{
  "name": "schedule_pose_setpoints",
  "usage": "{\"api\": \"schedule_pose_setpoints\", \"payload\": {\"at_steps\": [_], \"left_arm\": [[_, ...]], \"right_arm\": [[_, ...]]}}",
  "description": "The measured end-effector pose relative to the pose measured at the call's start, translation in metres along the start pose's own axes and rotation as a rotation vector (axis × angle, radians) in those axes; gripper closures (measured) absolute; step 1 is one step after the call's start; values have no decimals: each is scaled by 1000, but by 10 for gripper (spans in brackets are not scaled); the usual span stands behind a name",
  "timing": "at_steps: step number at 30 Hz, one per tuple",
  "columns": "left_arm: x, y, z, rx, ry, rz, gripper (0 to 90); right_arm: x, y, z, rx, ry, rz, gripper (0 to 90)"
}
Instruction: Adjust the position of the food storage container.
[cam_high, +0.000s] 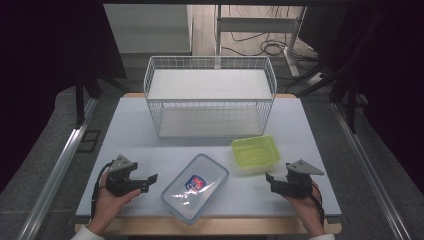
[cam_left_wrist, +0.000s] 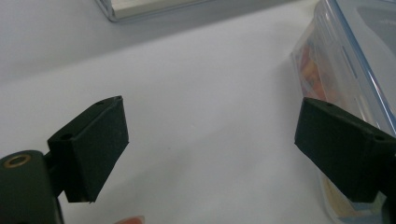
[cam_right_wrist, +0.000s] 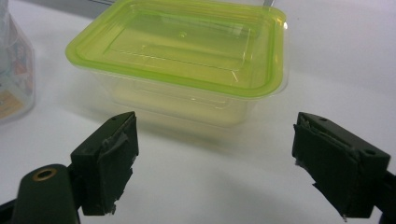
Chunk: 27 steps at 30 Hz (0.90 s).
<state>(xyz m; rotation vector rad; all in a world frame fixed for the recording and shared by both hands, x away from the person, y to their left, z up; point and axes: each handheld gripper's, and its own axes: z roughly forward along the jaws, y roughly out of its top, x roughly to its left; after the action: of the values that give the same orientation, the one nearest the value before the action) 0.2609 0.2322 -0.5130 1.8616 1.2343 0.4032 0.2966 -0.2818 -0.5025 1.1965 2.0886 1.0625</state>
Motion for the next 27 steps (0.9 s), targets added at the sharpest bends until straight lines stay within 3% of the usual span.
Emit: {"api": "schedule_pose_setpoints", "payload": {"at_steps": [19,27], "left_arm": [[-1,7,0,-7,-32,-6,108],[-2,7,-2,-20,-34,1,109]], "right_arm": [[-6,-5,-6,-12,-25,10,162],[-4,-4,-5,-5,-31,-16,166]]}}
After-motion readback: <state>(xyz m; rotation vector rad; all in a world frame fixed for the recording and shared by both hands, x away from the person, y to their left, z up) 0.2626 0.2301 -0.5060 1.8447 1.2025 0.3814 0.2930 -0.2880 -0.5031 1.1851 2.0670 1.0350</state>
